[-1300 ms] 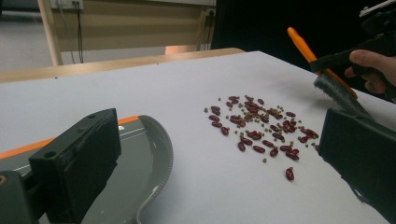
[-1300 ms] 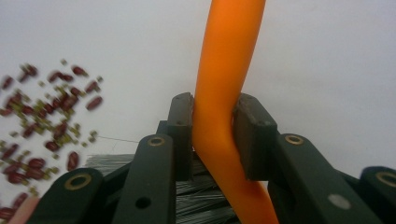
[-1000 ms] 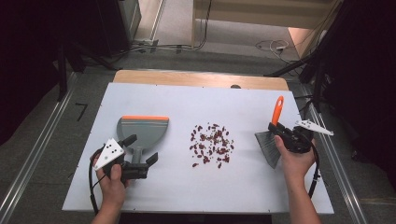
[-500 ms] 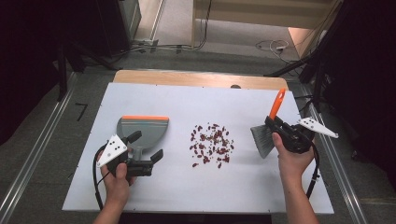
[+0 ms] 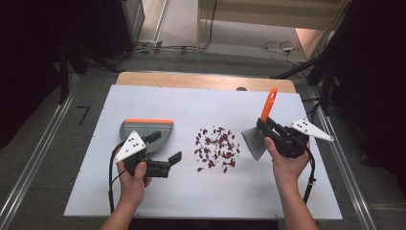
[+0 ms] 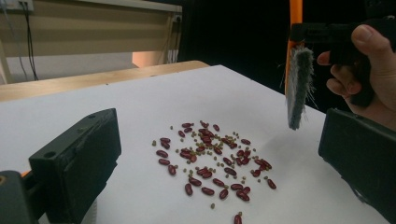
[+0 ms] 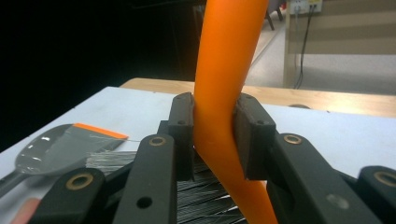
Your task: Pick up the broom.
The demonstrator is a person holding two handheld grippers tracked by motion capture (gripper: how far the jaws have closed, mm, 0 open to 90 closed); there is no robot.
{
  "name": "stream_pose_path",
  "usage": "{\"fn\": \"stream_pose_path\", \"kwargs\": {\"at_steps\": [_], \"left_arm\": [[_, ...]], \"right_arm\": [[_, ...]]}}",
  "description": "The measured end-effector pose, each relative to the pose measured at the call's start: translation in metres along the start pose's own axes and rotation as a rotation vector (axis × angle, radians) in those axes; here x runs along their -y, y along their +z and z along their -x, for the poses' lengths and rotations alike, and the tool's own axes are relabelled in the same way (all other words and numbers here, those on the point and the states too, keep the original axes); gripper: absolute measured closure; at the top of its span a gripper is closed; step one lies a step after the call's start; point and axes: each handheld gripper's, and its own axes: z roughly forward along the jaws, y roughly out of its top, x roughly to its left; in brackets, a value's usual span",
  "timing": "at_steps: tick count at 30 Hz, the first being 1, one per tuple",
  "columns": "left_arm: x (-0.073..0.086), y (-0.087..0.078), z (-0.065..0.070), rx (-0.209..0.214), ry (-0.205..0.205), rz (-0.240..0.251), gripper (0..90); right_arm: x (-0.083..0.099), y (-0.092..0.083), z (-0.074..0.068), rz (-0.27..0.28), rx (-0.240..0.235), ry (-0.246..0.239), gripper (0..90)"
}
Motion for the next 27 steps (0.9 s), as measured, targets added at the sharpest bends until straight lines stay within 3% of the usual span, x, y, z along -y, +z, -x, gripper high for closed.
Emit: {"fn": "stream_pose_path", "kwargs": {"at_steps": [7,12,27], "left_arm": [[-0.009,0.019,0.011,0.045,0.023,-0.012,0.0],[-0.010,0.028,0.016,0.069,0.011,-0.005,0.0],[-0.007,0.045,0.040,0.146,-0.001,-0.065,2.1]], "right_arm": [[-0.005,0.000,-0.018,0.023,-0.038,-0.006,69.1],[-0.005,0.001,-0.030,0.032,-0.070,-0.003,69.1],[0.001,0.006,-0.062,0.046,-0.131,-0.030,69.0]]}}
